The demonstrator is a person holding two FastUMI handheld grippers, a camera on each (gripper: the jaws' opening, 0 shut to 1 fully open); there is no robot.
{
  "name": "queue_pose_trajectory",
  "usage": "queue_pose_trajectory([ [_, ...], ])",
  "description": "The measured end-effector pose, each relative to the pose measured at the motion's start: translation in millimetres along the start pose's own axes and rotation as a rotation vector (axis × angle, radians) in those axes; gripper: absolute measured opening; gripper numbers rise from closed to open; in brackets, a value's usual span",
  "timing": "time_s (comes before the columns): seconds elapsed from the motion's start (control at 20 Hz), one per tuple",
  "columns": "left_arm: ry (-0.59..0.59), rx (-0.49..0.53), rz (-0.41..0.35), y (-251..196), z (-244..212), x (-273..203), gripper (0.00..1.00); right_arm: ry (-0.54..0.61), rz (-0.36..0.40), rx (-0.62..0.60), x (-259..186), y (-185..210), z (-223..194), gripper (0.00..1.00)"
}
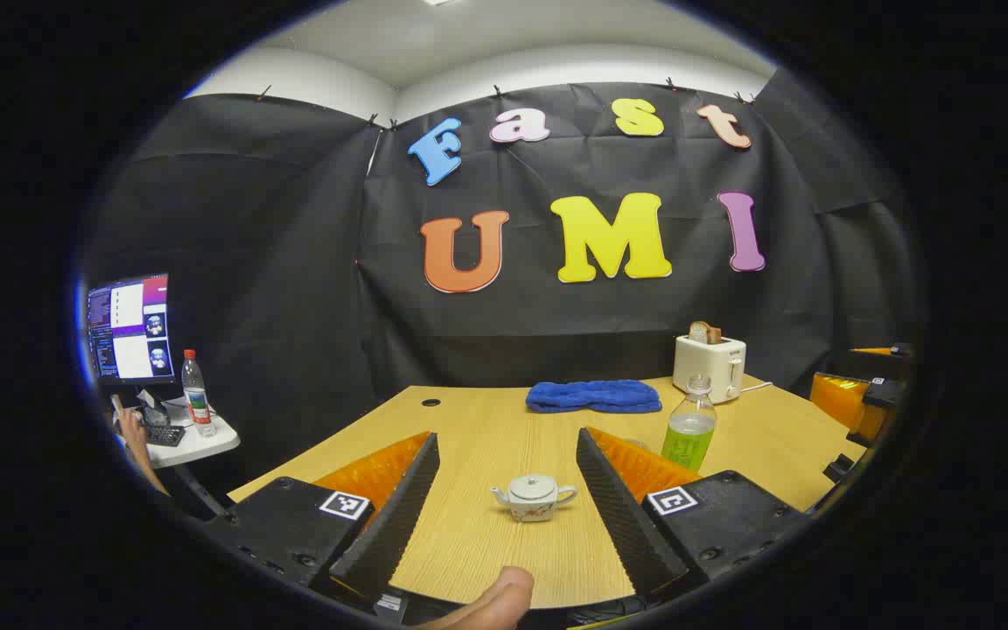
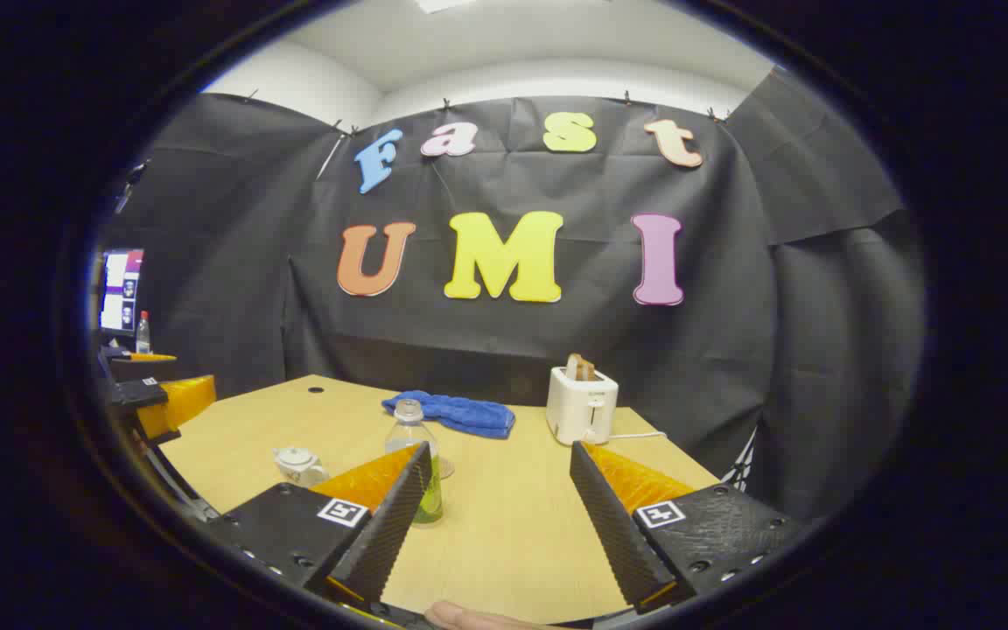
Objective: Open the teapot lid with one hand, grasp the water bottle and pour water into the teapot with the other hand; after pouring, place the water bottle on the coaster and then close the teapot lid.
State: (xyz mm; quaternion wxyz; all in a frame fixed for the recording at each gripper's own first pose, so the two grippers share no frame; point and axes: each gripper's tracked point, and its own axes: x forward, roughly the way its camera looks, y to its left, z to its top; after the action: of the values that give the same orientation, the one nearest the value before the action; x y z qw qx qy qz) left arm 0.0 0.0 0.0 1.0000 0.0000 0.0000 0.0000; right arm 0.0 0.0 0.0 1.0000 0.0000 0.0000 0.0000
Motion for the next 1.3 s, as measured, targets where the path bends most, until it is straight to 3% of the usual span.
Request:
queue_pose_trajectory([
  [1.3, 0.013, -0.017, -0.024, 1.3, -13.7, 21.2, 0.99, 0.0, -0.016, -0.039, 5.9, 0.6, -4.8, 0.95],
])
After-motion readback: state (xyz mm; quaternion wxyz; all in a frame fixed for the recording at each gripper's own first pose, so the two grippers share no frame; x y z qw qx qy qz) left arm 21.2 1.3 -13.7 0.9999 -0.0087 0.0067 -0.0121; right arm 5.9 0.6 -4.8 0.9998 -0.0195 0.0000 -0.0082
